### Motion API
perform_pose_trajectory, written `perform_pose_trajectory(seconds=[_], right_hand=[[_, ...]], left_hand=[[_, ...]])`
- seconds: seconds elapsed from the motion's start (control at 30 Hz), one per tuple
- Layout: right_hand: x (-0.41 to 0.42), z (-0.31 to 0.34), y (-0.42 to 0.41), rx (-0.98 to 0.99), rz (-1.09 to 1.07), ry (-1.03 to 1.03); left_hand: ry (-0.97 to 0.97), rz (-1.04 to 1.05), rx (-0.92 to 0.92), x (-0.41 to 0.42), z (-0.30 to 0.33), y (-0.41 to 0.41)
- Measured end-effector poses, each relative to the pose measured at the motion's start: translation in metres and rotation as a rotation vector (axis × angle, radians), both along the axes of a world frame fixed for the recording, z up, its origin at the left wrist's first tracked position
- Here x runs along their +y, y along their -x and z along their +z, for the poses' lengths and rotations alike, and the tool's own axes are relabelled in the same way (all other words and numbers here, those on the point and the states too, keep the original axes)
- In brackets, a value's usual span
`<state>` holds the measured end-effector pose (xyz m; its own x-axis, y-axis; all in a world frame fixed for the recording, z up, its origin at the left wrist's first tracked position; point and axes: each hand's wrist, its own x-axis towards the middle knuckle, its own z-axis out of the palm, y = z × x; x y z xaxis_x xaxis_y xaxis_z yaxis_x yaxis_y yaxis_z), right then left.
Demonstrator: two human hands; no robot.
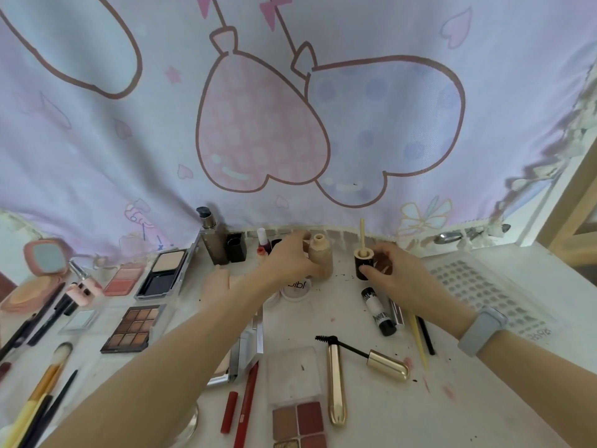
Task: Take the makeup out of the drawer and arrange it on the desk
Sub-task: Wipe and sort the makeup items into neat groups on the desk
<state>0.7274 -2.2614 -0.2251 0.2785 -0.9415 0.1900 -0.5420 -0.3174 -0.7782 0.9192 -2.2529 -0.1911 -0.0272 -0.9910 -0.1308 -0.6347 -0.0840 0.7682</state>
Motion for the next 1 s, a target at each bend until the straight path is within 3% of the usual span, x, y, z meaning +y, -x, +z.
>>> perform_pose_trajectory(seconds=[0.4,0.73,1.0], right_hand=[[-0.005,-0.003,-0.005,0.000,0.008,-0.003],[-0.014,-0.003,-0.026,0.128,0.035,0.007],[-0.021,-0.001,-0.041,0.115,0.052,0.016]], left_hand=[[0.036,-0.111,-0.031,-0.002,-0.004,-0.006],[0.119,0.003,-0.089,-0.008,-0.012,-0.011],[0.133,0.038,-0.096,-0.008,-0.010,-0.010]])
